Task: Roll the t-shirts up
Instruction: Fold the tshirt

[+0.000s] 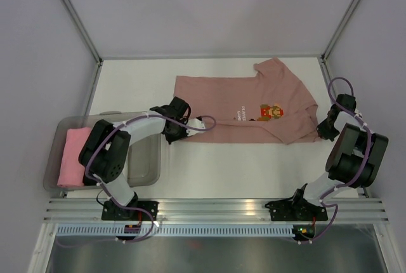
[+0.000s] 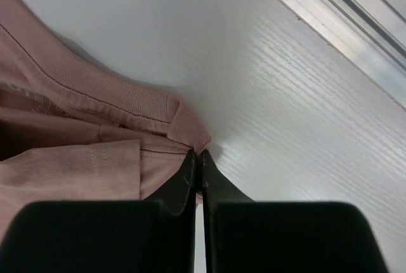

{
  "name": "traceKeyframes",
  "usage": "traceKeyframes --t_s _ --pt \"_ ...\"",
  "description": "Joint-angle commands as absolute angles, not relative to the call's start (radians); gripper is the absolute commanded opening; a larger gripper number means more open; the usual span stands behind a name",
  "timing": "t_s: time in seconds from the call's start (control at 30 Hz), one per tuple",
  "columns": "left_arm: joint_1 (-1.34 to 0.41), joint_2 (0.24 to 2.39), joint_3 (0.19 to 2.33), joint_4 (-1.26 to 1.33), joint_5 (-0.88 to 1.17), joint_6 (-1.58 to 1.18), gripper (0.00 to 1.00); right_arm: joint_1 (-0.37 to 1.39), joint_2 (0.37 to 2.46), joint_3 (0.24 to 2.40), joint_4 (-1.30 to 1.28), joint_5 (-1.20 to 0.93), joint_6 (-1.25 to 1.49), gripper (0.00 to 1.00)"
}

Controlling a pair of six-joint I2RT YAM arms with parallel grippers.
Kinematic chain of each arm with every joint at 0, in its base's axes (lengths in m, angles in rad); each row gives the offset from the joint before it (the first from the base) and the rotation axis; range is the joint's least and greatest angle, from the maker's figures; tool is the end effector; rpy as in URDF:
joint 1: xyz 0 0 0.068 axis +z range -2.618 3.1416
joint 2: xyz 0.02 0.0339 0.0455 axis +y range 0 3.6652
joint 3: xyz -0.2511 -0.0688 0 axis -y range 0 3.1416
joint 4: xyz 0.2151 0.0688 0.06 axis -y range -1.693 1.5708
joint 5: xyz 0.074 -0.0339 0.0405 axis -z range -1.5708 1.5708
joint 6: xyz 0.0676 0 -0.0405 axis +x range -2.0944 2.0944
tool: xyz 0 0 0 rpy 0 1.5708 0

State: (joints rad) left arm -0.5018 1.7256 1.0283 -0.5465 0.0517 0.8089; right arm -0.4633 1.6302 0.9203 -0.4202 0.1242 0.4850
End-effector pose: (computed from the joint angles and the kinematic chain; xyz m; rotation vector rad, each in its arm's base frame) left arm 0.2680 -0.1510 0.1355 1.7224 2.2211 -0.0009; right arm 0.2622 -0.1404 0.1419 1.2641 2.3809 -0.1610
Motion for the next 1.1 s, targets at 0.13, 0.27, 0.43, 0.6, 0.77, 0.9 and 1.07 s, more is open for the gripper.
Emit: traceKeyframes --t_s 0.13,0.27,0.43,0.6,0.77,0.9,1.07 --pt "-0.552 1.626 0.960 -0.713 0.107 0.761 0.02 -0.476 1.586 0.911 -0.448 0.233 0.479 0.12" --pt "-0.552 1.623 0.960 -0.738 0.115 0.749 0.25 -0.476 1.577 0.917 -0.456 0.227 0.489 0.45" --pt "-0.549 1.605 1.099 -0.846 0.146 0.730 0.48 -0.459 1.493 0.975 -0.491 0.282 0.453 0.50" --pt "-0.476 1.595 1.288 -0.927 0.291 0.672 0.56 -0.322 1.434 1.093 -0.564 0.380 0.326 0.50" --pt "-0.399 1.693 1.368 -0.911 0.258 0.661 0.56 -0.057 1.462 1.105 -0.594 0.252 0.203 0.48" --pt "-0.391 1.790 1.394 -0.884 0.215 0.667 0.56 0.087 1.514 1.088 -0.643 0.066 0.101 0.47" --pt "-0.382 1.879 1.399 -0.841 0.184 0.684 0.55 0.222 1.578 1.072 -0.673 0.107 0.058 0.47"
